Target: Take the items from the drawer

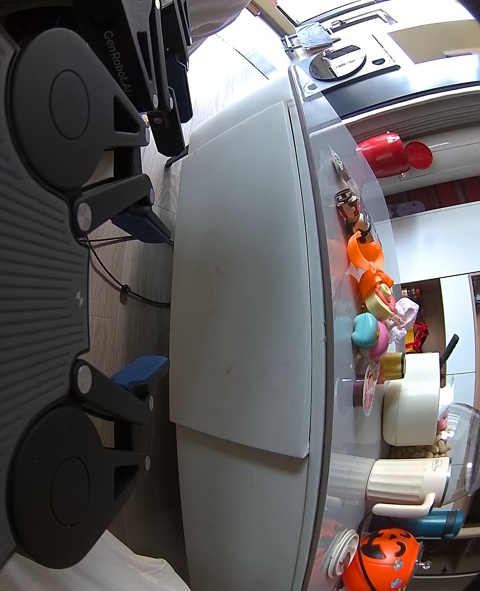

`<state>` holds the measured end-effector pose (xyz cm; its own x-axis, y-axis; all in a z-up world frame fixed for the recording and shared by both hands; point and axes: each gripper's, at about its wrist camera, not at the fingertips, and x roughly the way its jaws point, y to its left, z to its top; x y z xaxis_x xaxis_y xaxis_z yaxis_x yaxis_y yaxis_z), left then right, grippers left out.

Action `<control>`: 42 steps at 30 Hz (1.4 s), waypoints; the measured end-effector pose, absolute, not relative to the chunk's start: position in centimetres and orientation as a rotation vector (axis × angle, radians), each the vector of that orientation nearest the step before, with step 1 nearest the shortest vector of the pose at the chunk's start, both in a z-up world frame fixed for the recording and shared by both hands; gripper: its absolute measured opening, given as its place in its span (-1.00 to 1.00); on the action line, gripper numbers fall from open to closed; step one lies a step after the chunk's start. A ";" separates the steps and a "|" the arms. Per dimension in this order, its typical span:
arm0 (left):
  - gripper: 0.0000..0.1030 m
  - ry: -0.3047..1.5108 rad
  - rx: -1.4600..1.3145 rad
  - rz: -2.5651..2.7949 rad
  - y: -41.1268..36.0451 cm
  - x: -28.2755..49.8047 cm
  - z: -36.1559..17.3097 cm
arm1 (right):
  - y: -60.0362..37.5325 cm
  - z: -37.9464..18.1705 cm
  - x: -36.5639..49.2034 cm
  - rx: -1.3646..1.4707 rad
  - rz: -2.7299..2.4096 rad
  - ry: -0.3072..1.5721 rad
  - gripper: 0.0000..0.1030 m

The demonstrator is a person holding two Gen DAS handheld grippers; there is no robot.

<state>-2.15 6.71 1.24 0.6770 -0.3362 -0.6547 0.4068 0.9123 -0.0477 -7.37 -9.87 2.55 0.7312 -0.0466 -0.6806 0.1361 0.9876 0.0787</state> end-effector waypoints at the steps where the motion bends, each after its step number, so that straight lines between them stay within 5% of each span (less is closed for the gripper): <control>1: -0.23 0.714 0.105 -0.418 6.7 -2.1 1.2 | -9.9 2.5 -7.4 0.126 -0.101 0.745 0.32; 42: -0.24 0.718 0.080 -0.408 7.0 -2.2 1.4 | -9.9 2.6 -7.6 0.137 -0.106 0.745 0.32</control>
<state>-2.18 6.98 1.37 0.6780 -0.3359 -0.6538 0.3904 0.9182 -0.0668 -7.59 -9.91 2.60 0.7302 -0.0470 -0.6816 0.1443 0.9857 0.0865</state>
